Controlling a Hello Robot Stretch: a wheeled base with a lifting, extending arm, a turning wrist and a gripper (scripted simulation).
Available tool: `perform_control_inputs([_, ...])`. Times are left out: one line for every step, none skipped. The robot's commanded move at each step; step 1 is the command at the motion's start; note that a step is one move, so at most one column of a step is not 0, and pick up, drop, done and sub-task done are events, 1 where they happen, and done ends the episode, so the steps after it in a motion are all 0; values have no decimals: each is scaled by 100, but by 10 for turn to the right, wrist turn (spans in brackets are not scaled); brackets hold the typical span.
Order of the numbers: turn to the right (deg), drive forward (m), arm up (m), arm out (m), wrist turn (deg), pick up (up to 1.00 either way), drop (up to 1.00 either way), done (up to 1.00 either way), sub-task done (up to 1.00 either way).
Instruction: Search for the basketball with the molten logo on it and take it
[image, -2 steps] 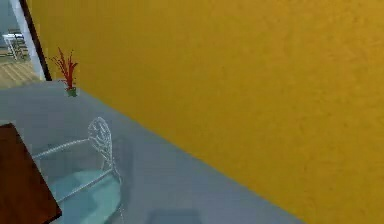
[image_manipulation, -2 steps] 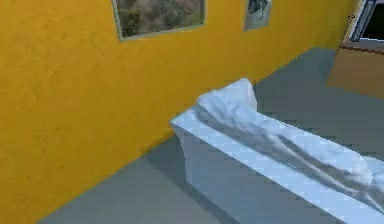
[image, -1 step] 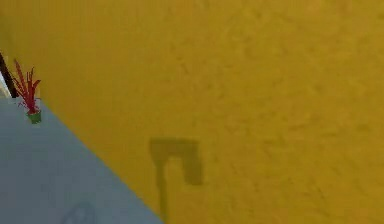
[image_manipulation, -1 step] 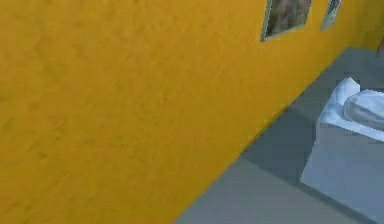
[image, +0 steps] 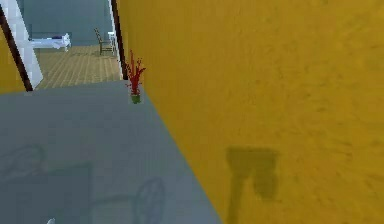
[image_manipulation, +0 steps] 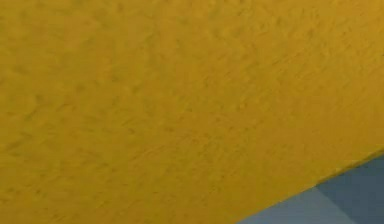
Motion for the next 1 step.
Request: perform_control_inputs([0,5,0,0,0,0,0,0,0])
